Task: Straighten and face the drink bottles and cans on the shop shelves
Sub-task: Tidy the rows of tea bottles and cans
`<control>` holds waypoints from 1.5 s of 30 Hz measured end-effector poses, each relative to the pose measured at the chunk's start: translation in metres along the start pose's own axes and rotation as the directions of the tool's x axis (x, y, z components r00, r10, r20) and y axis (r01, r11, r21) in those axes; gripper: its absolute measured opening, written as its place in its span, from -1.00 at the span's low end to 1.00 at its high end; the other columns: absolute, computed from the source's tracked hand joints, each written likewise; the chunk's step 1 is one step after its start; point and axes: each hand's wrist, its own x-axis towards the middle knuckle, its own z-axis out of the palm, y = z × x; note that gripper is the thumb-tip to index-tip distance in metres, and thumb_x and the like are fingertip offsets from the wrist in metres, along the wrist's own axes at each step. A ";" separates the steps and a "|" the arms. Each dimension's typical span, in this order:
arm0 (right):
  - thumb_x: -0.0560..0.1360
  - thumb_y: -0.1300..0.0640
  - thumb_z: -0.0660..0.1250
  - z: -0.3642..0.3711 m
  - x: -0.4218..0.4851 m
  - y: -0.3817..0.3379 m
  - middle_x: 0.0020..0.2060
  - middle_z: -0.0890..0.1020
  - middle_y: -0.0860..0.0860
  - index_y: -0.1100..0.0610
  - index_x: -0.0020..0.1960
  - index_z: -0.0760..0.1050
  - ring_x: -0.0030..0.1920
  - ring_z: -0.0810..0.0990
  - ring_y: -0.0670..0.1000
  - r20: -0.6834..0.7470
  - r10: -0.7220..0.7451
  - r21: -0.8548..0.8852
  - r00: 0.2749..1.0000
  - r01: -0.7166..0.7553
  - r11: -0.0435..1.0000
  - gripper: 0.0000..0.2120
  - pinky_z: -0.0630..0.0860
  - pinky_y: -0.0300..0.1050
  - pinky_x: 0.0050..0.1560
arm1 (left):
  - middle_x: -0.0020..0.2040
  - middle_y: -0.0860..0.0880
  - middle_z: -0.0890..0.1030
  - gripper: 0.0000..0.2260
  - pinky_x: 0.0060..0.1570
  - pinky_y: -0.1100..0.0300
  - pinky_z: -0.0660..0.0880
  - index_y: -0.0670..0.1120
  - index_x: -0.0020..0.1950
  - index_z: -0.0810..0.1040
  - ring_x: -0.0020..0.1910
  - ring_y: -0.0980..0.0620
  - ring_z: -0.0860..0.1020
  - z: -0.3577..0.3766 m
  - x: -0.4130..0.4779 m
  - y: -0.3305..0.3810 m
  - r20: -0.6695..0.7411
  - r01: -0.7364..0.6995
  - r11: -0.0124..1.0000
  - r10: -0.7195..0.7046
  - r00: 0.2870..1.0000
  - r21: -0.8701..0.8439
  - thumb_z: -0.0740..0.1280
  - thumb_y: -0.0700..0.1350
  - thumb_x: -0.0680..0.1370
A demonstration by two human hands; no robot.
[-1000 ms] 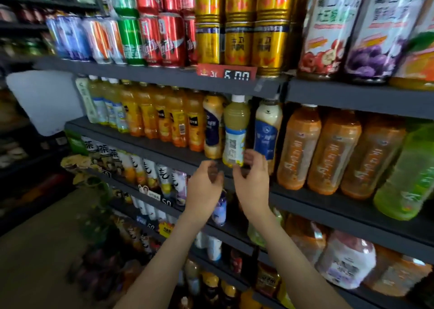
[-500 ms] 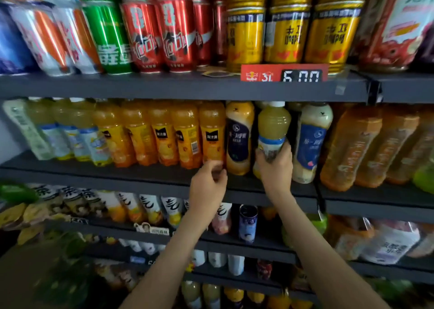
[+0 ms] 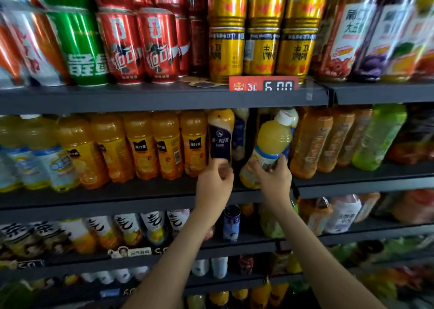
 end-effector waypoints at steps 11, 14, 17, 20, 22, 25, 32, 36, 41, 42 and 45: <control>0.41 0.06 0.47 -0.070 -0.011 0.010 -0.11 0.64 -0.01 -0.02 0.02 0.46 -0.14 0.63 -0.03 0.033 0.106 0.062 0.994 -0.108 0.992 -0.74 0.62 -0.05 -0.23 | -0.06 0.11 0.58 -0.78 -0.13 0.45 0.45 -0.08 0.17 0.52 -0.12 0.25 0.53 0.041 -0.014 0.041 0.230 0.003 0.990 0.030 0.973 -0.143 0.35 -0.08 0.55; 0.43 0.09 0.45 -0.085 -0.018 0.012 -0.13 0.64 -0.04 -0.03 0.07 0.48 -0.18 0.62 -0.16 0.100 0.072 0.003 0.992 -0.073 0.997 -0.74 0.59 -0.22 -0.26 | -0.08 0.18 0.56 -0.74 -0.14 0.48 0.46 -0.03 0.20 0.52 -0.08 0.28 0.54 0.051 -0.024 0.055 0.340 0.070 0.967 0.018 0.940 -0.245 0.36 -0.01 0.54; 0.42 0.18 0.43 -0.091 -0.025 0.013 -0.19 0.63 -0.08 -0.03 0.06 0.47 -0.24 0.59 -0.19 0.142 0.052 -0.044 0.988 -0.046 0.998 -0.73 0.46 -0.40 -0.36 | 0.02 0.14 0.59 -0.63 -0.10 0.42 0.46 0.02 0.27 0.47 0.04 0.19 0.56 0.055 -0.031 0.065 0.409 0.087 0.968 0.018 0.912 -0.237 0.38 0.08 0.50; 0.39 0.17 0.43 -0.088 -0.031 0.013 -0.19 0.63 -0.06 0.01 0.06 0.47 -0.20 0.61 -0.09 0.181 0.057 -0.089 0.982 -0.041 0.995 -0.72 0.50 -0.26 -0.29 | 0.07 0.08 0.61 -0.56 -0.16 0.43 0.46 0.01 0.27 0.46 0.00 0.18 0.56 0.053 -0.033 0.068 0.397 0.098 0.971 -0.003 0.918 -0.219 0.44 0.09 0.45; 0.39 0.15 0.43 -0.082 -0.035 0.012 -0.18 0.63 -0.04 0.03 0.07 0.47 -0.19 0.62 -0.06 0.213 0.044 -0.100 0.976 -0.023 0.995 -0.72 0.56 -0.12 -0.25 | 0.04 0.07 0.62 -0.58 -0.14 0.40 0.49 0.00 0.21 0.48 -0.02 0.18 0.57 0.047 -0.036 0.064 0.354 0.097 0.971 -0.014 0.935 -0.219 0.47 0.09 0.42; 0.37 0.11 0.44 -0.067 -0.041 0.005 -0.16 0.63 -0.06 0.00 0.10 0.47 -0.17 0.61 -0.06 0.269 -0.004 -0.119 0.963 0.037 0.992 -0.68 0.57 -0.07 -0.22 | -0.01 0.07 0.65 -0.62 -0.05 0.24 0.55 -0.02 0.14 0.54 -0.03 0.18 0.60 0.028 -0.040 0.055 0.283 0.126 0.961 -0.053 0.957 -0.247 0.50 0.08 0.39; 0.40 0.11 0.46 -0.008 -0.073 -0.028 -0.17 0.60 -0.14 -0.07 0.03 0.45 -0.17 0.57 -0.22 0.484 -0.115 0.022 0.868 0.119 0.993 -0.72 0.46 -0.38 -0.27 | -0.15 0.12 0.68 -0.79 -0.12 0.28 0.57 0.07 -0.02 0.61 -0.15 0.25 0.62 -0.046 -0.060 0.024 0.133 0.272 0.895 -0.239 0.962 -0.355 0.52 0.00 0.39; 0.42 0.00 0.45 0.028 -0.087 -0.055 -0.03 0.52 -0.33 -0.17 0.14 0.38 -0.06 0.51 -0.37 0.709 -0.146 0.127 0.690 0.079 0.989 -0.63 0.46 -0.46 -0.16 | -0.22 0.15 0.68 -0.85 -0.22 0.34 0.54 0.05 -0.06 0.62 -0.20 0.25 0.62 -0.104 -0.070 0.002 0.062 0.323 0.836 -0.330 0.942 -0.444 0.50 -0.12 0.42; 0.41 -0.08 0.44 0.086 -0.123 -0.082 0.01 0.58 -0.21 -0.07 0.18 0.45 0.00 0.55 -0.23 0.832 -0.171 0.113 0.528 0.140 0.984 -0.63 0.53 -0.21 -0.01 | -0.17 0.17 0.69 -0.81 -0.19 0.36 0.53 0.06 -0.04 0.63 -0.13 0.23 0.63 -0.175 -0.090 -0.040 0.008 0.328 0.837 -0.362 0.932 -0.439 0.47 -0.20 0.44; 0.41 -0.07 0.44 0.100 -0.132 -0.087 0.00 0.61 -0.18 -0.03 0.17 0.48 -0.01 0.57 -0.20 0.834 -0.182 0.125 0.522 0.143 0.982 -0.63 0.55 -0.16 -0.01 | -0.13 0.16 0.69 -0.79 -0.15 0.35 0.53 0.05 -0.01 0.63 -0.09 0.21 0.63 -0.189 -0.092 -0.050 -0.002 0.327 0.840 -0.363 0.932 -0.433 0.47 -0.20 0.43; 0.41 0.00 0.46 0.144 -0.157 -0.106 -0.08 0.65 -0.16 -0.04 0.13 0.52 -0.07 0.60 -0.22 0.819 -0.201 0.177 0.537 0.097 0.979 -0.69 0.55 -0.22 -0.09 | -0.05 0.15 0.69 -0.73 -0.07 0.29 0.54 0.09 0.05 0.62 0.00 0.16 0.63 -0.232 -0.091 -0.080 -0.080 0.296 0.868 -0.355 0.932 -0.399 0.50 -0.17 0.41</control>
